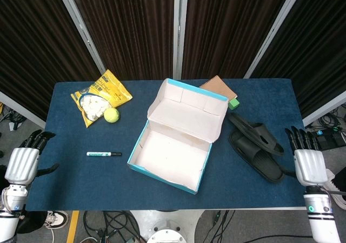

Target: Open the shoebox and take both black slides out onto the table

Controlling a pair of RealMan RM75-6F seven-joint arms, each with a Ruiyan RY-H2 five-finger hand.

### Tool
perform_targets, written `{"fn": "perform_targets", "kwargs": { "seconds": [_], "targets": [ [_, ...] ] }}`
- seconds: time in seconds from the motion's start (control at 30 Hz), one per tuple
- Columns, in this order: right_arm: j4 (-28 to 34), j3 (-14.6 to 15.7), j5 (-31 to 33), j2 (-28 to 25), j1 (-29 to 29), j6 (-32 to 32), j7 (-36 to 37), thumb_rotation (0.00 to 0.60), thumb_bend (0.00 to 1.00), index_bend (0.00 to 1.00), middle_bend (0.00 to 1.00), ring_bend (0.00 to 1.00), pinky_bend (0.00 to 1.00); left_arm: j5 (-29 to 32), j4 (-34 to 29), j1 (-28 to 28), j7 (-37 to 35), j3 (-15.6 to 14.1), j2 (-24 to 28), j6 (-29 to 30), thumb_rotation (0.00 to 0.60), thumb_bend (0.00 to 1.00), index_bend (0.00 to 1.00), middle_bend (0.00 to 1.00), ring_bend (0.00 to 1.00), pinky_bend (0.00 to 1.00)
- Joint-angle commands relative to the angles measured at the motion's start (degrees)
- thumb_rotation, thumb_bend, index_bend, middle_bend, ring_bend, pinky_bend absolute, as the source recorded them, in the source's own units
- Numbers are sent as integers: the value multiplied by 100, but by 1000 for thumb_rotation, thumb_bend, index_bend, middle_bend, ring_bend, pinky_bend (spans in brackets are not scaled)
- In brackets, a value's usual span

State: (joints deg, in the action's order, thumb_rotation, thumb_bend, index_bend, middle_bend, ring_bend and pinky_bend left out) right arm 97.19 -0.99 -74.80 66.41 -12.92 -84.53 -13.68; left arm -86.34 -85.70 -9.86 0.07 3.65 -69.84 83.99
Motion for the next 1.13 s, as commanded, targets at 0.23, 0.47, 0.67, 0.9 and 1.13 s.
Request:
{"fn": "perform_targets", "kwargs": {
  "seconds": [0.23,0.47,0.67,0.9,1.13],
  "targets": [
    [-604,274,-346,280,471,-180,310,600,19,0,22,0,0,38,-99,17,48,38,24,46,600,70,209,197,114,326],
    [-990,164,-773,652,495,-361,374,600,0,0,18,0,0,70,-104,40,75,23,55,29,600,70,209,197,114,326],
    [-1034,74,-885,787,470,-315,198,600,0,0,9,0,0,84,-42,63,51,4,2,25,600,70,209,197,114,326],
    [-961,-1,-1025,774,492,-357,119,600,0,0,9,0,0,85,-32,45,39,-6,9,-33,600,70,209,197,114,326],
    [-913,-47,-1069,739,520,-307,154,600,0,0,9,0,0,108,-72,52,70,-29,33,-81,600,70,209,197,114,326]
  ]
}}
